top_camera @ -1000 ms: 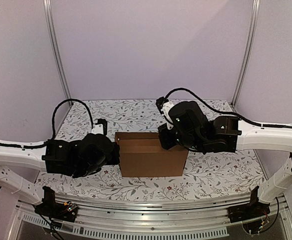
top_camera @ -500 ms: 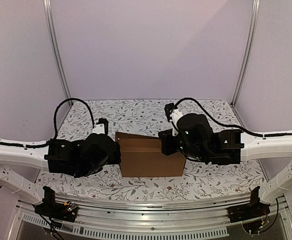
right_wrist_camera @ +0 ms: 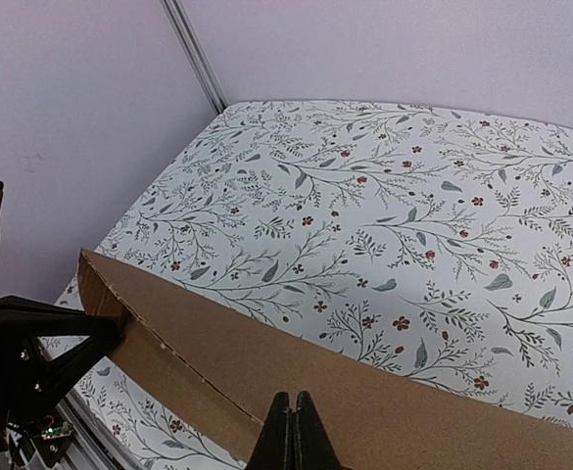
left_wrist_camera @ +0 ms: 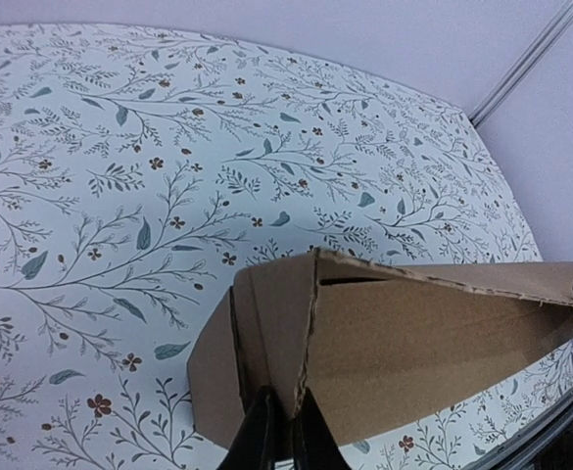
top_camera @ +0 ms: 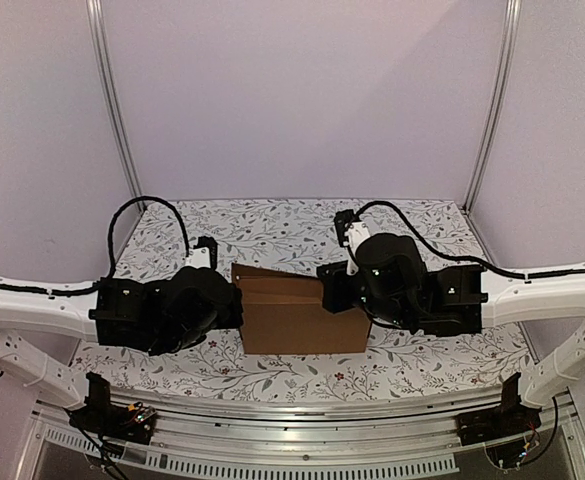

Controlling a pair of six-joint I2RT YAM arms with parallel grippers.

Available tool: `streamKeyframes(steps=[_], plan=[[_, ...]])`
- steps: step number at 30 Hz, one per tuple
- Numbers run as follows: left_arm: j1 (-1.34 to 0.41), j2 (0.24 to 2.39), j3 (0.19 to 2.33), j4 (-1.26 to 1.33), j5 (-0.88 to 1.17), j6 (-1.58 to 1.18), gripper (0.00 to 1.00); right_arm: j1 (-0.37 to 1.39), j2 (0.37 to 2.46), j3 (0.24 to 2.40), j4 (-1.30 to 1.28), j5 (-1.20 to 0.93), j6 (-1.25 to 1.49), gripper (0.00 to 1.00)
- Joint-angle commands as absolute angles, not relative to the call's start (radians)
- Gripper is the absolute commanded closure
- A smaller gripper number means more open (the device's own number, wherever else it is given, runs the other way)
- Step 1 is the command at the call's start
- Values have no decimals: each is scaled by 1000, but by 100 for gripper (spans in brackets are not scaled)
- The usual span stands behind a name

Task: Fold the paper box

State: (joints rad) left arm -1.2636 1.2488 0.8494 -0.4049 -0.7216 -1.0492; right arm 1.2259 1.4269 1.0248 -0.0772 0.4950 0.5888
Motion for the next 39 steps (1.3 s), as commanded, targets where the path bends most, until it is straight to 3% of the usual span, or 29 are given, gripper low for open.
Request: streamKeyframes(steps=[1, 10, 19, 39], plan=[[-1301, 1319, 767, -681, -511, -1056, 90, 1261, 1497, 938, -282, 406, 632, 100], [-1301, 1244, 785, -717, -519, -1034, 68, 1261, 1501, 912, -282, 413, 654, 100], [-1300, 1120, 769, -735, -477, -979, 53, 1262, 1511, 896, -287, 442, 671, 100], [-1139, 804, 803, -806, -371, -798, 54, 1249, 1571, 1002, -356, 470, 648, 100]])
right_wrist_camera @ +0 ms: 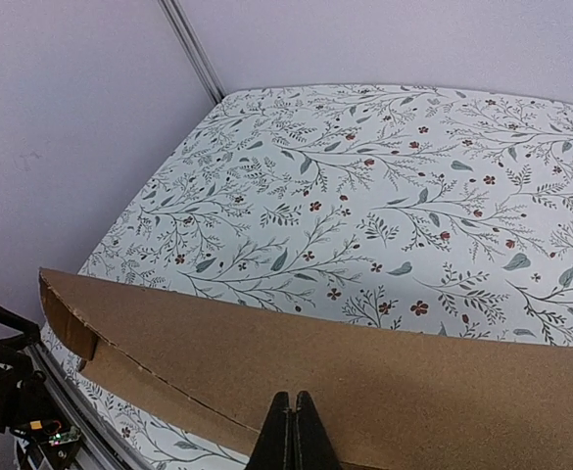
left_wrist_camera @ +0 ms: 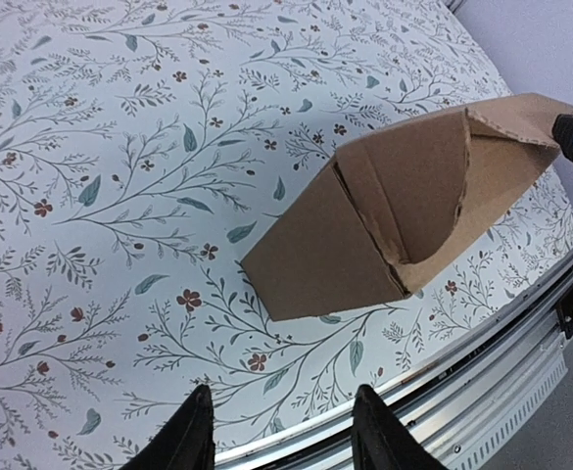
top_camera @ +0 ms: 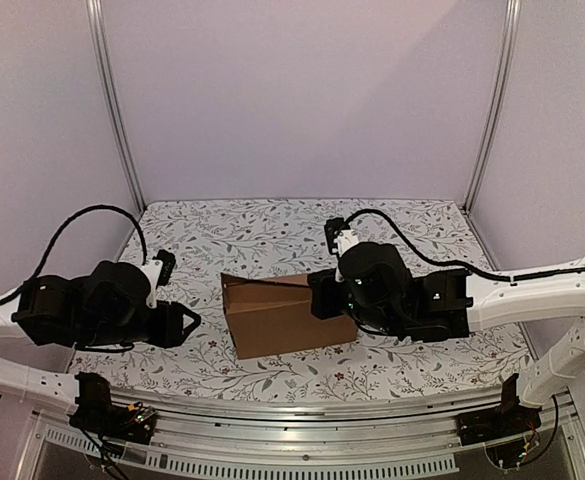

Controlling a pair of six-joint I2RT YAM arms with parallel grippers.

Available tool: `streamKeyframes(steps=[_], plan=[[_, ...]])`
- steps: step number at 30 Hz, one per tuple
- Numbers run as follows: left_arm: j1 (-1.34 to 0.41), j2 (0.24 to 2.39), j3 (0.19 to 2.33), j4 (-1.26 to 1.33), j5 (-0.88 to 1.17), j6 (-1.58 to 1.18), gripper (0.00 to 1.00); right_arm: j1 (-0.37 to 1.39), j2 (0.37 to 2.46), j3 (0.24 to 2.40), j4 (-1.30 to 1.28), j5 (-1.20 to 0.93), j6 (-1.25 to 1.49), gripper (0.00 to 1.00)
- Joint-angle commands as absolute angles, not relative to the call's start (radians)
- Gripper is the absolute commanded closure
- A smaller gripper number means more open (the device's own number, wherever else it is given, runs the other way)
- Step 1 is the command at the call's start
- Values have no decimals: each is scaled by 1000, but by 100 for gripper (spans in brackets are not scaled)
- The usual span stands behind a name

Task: Fold the paper box

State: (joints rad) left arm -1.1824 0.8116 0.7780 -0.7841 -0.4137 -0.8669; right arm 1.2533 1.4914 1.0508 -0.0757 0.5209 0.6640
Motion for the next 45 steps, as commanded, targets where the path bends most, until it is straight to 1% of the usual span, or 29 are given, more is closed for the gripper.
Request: streamKeyframes(steps=[1, 5, 9, 13, 20, 26, 28, 30, 33, 37, 45], plan=[[-1126, 813, 810, -796, -355, -784, 55, 1248, 1574, 1004, -356, 469, 647, 100], [-1092, 887, 828, -714, -279, -753, 56, 1246, 1576, 1008, -357, 467, 646, 100], [-1089, 967, 860, -627, -243, -743, 51, 1246, 1577, 1010, -356, 463, 649, 100], [-1087, 1038, 916, -596, -232, -734, 48, 1247, 1577, 1014, -357, 460, 646, 100], [-1086, 1095, 974, -627, -275, -743, 45, 1243, 1572, 1019, -355, 464, 641, 100], [-1086, 1120, 992, -699, -367, -766, 45, 1242, 1572, 1018, -349, 463, 640, 99], [-1086, 1124, 985, -696, -376, -771, 50, 1242, 1575, 1018, -348, 463, 640, 99], [-1087, 1136, 982, -696, -383, -775, 58, 1242, 1577, 1020, -344, 460, 640, 99], [-1086, 1149, 981, -694, -386, -779, 66, 1242, 1578, 1018, -342, 456, 642, 99], [-1087, 1165, 977, -688, -387, -779, 74, 1242, 1578, 1016, -340, 453, 644, 99], [-1086, 1179, 976, -685, -399, -775, 88, 1241, 1577, 1012, -334, 448, 649, 99]])
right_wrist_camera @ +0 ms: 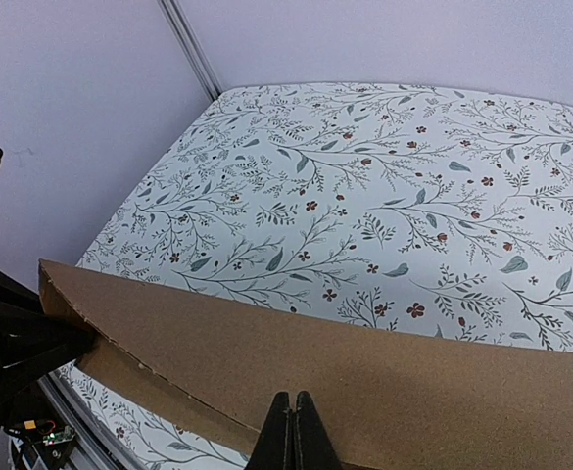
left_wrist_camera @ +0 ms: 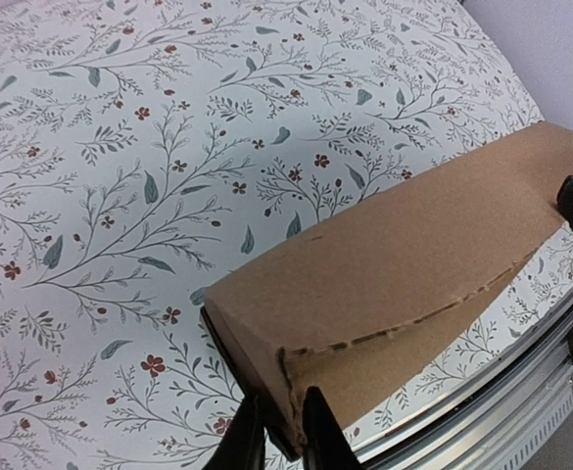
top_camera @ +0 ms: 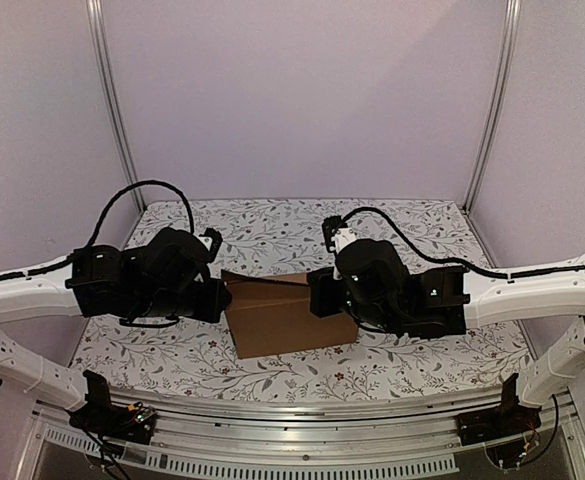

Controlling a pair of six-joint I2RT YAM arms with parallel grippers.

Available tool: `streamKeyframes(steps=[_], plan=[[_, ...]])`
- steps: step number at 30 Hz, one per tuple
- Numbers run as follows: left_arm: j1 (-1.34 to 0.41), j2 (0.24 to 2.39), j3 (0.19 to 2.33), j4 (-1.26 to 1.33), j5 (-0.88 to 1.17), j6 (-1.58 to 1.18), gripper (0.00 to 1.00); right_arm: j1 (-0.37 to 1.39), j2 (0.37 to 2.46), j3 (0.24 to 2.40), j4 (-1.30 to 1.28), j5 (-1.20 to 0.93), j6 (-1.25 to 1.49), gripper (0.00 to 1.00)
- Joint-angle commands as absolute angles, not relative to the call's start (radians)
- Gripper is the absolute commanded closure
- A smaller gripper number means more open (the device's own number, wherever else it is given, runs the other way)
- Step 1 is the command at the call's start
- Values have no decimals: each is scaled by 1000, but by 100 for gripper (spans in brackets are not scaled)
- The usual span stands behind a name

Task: Fold the paper box

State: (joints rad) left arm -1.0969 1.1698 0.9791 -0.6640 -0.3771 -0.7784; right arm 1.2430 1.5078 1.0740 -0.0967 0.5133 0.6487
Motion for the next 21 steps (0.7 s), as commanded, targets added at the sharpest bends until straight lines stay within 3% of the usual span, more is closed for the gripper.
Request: streamKeyframes(steps=[1, 7, 21], plan=[[-1086, 1178, 976, -686, -400, -775, 90, 1242, 1576, 1012, -332, 449, 649, 99], [-1086, 1177, 977, -699, -410, -773, 100, 1241, 1575, 1011, -331, 451, 650, 99], [-1086, 1151, 997, -795, -482, -758, 100, 1242, 1578, 1010, -329, 451, 652, 99]])
